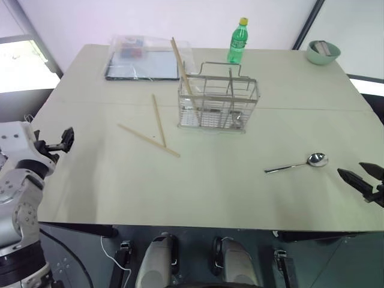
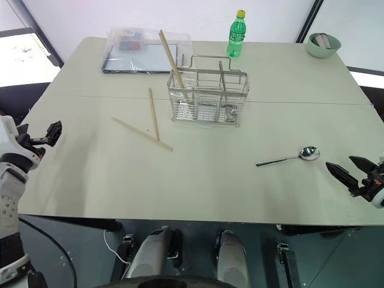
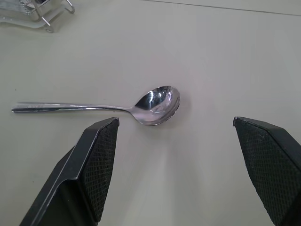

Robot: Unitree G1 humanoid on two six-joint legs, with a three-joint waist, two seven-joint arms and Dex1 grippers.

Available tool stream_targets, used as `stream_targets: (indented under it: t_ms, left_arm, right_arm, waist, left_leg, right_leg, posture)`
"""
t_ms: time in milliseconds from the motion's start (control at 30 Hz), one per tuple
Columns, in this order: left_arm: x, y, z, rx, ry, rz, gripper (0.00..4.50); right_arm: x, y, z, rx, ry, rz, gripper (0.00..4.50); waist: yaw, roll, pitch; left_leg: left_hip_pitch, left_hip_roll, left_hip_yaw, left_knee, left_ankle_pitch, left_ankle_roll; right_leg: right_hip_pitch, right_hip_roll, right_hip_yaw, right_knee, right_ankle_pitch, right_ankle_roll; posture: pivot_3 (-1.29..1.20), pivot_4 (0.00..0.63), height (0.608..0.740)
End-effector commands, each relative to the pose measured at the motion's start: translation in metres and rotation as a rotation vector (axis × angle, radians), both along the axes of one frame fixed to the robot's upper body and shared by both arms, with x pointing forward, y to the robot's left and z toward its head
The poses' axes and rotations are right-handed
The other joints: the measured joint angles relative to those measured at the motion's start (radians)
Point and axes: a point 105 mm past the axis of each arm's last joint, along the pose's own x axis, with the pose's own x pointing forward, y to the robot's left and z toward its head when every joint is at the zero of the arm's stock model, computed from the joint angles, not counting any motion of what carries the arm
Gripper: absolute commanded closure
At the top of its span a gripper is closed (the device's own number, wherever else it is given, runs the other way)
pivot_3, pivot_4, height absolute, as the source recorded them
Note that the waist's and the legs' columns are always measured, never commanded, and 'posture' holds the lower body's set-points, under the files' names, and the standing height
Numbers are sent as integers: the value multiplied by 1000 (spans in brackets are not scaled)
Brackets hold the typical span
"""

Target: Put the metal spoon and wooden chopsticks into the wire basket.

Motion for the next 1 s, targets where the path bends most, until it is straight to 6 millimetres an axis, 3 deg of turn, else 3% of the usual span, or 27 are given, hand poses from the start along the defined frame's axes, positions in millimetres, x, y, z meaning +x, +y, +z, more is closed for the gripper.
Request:
stream_targets:
  t_ms: [33, 800, 867, 1000]
  left_arm:
    - [0, -9, 18, 41, -55, -38, 57]
    - [7, -17, 26, 15, -74, -81, 57]
    - [9, -25, 31, 7, -81, -131, 57]
    - [10, -80, 50, -9, -76, -462, 57]
  right_arm:
    - [3, 2, 13, -27, -53, 7, 491]
    - [15, 3, 31, -71, -84, 13, 491]
    - [19, 6, 36, -92, -83, 44, 491]
    - [33, 17, 48, -203, -40, 184, 491]
  waist:
    - [0, 0, 0]
    - [0, 0, 0]
    - [0, 0, 0]
    - [0, 0, 0]
  left_leg:
    - [0, 0, 0, 0, 0, 0]
    - [0, 0, 0, 0, 0, 0]
    - [0, 0, 1, 0, 0, 0]
    - [0, 0, 1, 1, 0, 0]
  right_leg:
    - [0, 0, 0, 0, 0, 0]
    - [1, 1, 0, 0, 0, 0]
    - [1, 1, 0, 1, 0, 0]
    - [1, 1, 0, 1, 0, 0]
  posture:
    - [0, 150, 707]
    - [0, 150, 707]
    - [0, 150, 707]
    - [0, 150, 707]
